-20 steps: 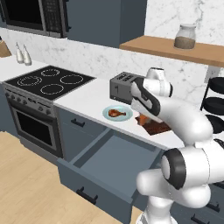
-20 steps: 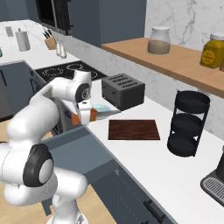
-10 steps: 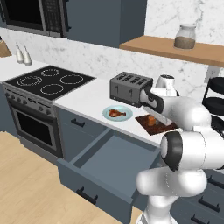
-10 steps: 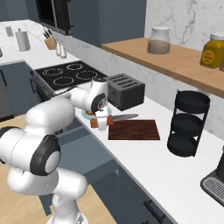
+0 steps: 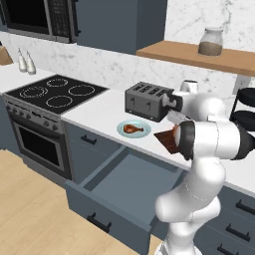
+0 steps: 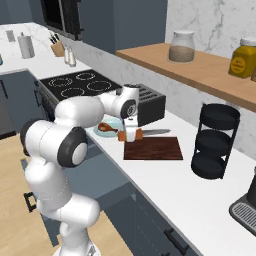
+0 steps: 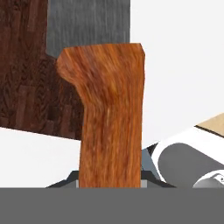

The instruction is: Pick up the knife from the drawer and place it on the cutting board. Then place the meat from the plate to the cutting board.

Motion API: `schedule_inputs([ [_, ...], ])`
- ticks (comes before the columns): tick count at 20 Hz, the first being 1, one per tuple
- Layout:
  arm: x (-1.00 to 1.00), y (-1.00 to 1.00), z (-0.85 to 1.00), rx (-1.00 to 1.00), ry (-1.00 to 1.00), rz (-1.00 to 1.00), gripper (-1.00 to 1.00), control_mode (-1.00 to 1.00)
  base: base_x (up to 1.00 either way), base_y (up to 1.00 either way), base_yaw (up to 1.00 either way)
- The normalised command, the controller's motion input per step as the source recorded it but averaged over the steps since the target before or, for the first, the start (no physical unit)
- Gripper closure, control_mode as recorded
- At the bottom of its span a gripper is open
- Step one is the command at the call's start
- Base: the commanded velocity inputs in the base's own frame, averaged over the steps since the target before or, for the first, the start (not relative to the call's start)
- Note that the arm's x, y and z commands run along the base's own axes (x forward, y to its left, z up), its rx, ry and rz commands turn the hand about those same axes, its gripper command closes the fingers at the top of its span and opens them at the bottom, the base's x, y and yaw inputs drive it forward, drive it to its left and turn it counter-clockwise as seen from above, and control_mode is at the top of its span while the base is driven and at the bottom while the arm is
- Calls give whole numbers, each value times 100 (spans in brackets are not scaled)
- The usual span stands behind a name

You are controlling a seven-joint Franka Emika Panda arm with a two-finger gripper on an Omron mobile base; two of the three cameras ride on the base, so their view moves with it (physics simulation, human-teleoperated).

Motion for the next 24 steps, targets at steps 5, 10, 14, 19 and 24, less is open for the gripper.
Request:
schedule_inputs([
  [5, 36, -25, -31, 0, 0, 0, 100, -100, 0, 0, 0],
  [10, 50, -19, -43, 1, 0, 0, 100, -100, 0, 0, 0],
  [14, 23, 0, -43, 1, -4, 0, 100, -100, 0, 0, 0],
  [19, 35, 5, -20, 0, -2, 0, 100, -100, 0, 0, 0],
  [24, 30, 1, -25, 0, 0, -6, 100, -100, 0, 0, 0],
])
